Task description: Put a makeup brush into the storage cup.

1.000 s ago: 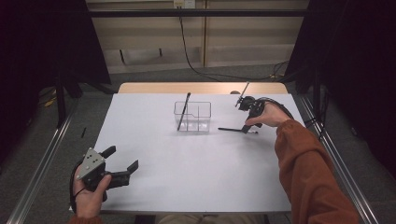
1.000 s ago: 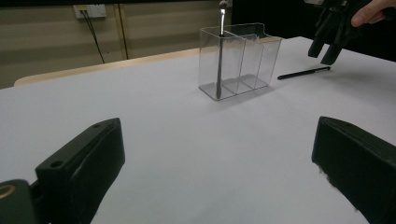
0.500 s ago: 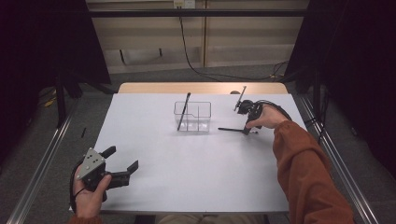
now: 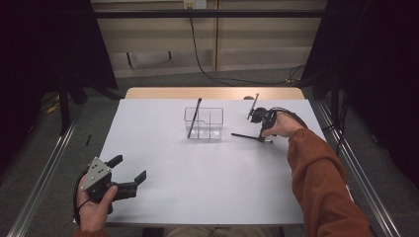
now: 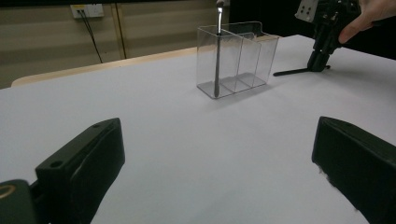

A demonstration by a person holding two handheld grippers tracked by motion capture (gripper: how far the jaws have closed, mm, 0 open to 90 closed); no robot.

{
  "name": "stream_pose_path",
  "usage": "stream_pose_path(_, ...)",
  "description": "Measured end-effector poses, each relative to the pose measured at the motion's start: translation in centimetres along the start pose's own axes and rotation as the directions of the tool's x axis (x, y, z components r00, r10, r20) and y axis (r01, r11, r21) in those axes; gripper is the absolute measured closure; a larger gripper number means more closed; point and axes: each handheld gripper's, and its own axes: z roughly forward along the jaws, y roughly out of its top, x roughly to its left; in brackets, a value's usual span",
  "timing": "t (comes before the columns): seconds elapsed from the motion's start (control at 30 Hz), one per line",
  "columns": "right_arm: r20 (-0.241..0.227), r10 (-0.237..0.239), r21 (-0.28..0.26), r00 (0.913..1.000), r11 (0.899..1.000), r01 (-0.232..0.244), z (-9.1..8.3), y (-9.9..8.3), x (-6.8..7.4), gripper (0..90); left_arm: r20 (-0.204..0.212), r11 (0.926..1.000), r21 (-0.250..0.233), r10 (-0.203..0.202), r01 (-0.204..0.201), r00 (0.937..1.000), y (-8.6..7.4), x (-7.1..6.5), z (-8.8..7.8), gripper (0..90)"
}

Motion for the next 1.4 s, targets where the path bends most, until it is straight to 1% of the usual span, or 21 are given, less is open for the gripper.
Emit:
stream_pose_path(0.1,-0.002,-0.011,0.008,0.9999,1.000,0.011,0.0,0.1,0.0,84.0,0.000,1.0000,0.000,-0.001,0.001,1.0000,0.0,0.0,0.0,2.5)
stream_pose_path(0.17,-0.003,-0.005,-0.002,1.0000,1.000,0.005,0.0,0.0,0.0,84.2,0.000,1.0000,-0.001,0.001,-0.001,1.0000,0.0,0.0,-0.1,2.5)
stream_pose_path(0.2,0.000,-0.007,0.000,1.0000,1.000,0.007,0.0,-0.1,-0.1,84.3,0.000,1.0000,0.001,0.001,-0.001,1.0000,0.0,0.0,-0.1,2.5)
stream_pose_path(0.37,0.004,0.009,0.001,0.9999,1.000,-0.009,0.0,0.0,0.1,84.5,-0.006,1.0000,0.004,0.001,-0.001,1.0000,0.0,0.1,-0.1,2.5)
stream_pose_path(0.6,0.006,0.003,-0.003,1.0000,1.000,-0.003,-0.1,-0.1,0.0,84.5,-0.006,1.0000,0.003,-0.002,0.002,1.0000,0.0,0.1,-0.1,2.5)
stream_pose_path(0.7,-0.001,0.021,-0.015,0.9998,1.000,-0.021,-0.1,-0.2,0.0,84.5,-0.006,1.0000,0.004,0.000,0.000,1.0000,-0.1,0.1,-0.1,2.5)
stream_pose_path(0.8,-0.015,0.026,-0.020,0.9995,0.999,-0.027,-0.1,-0.3,0.0,84.6,-0.005,1.0000,-0.001,-0.001,0.001,1.0000,0.0,0.1,-0.1,2.5)
stream_pose_path(0.9,-0.034,0.022,-0.044,0.9992,0.999,-0.023,-0.3,-0.4,0.2,84.6,-0.003,1.0000,-0.003,-0.002,0.002,1.0000,0.0,0.0,-0.1,2.5)
stream_pose_path(0.93,-0.036,0.025,-0.041,0.9990,0.999,-0.026,-0.3,-0.4,0.3,84.5,-0.003,1.0000,-0.001,0.001,-0.001,1.0000,0.0,0.0,-0.1,2.5)
stream_pose_path(1.0,-0.032,0.025,-0.043,0.9992,0.999,-0.027,-0.5,-0.6,0.2,84.6,-0.004,1.0000,-0.002,0.000,0.000,1.0000,0.0,0.0,-0.1,2.5)
stream_pose_path(1.1,-0.034,0.044,-0.057,0.9985,0.997,-0.046,-0.8,-0.9,0.2,84.6,-0.006,1.0000,0.000,0.002,-0.002,1.0000,0.0,0.1,-0.1,2.5)
stream_pose_path(1.13,-0.032,0.038,-0.063,0.9988,0.997,-0.040,-0.9,-1.0,0.2,84.5,-0.007,1.0000,-0.001,-0.001,0.001,1.0000,0.0,0.0,-0.1,2.5)
stream_pose_path(1.23,-0.015,0.053,-0.081,0.9985,0.995,-0.054,-1.3,-1.2,0.1,84.5,-0.005,1.0000,-0.001,-0.002,0.002,1.0000,0.0,0.0,-0.1,2.5)
stream_pose_path(1.3,-0.014,0.069,-0.097,0.9975,0.993,-0.070,-1.5,-1.3,0.1,84.5,-0.009,1.0000,0.002,0.002,-0.002,1.0000,0.0,0.0,-0.1,2.5)
stream_pose_path(1.4,-0.006,0.087,-0.113,0.9962,0.990,-0.087,-1.6,-1.5,0.1,84.5,-0.010,1.0000,-0.001,-0.003,0.003,0.9999,0.0,0.0,-0.1,2.5)
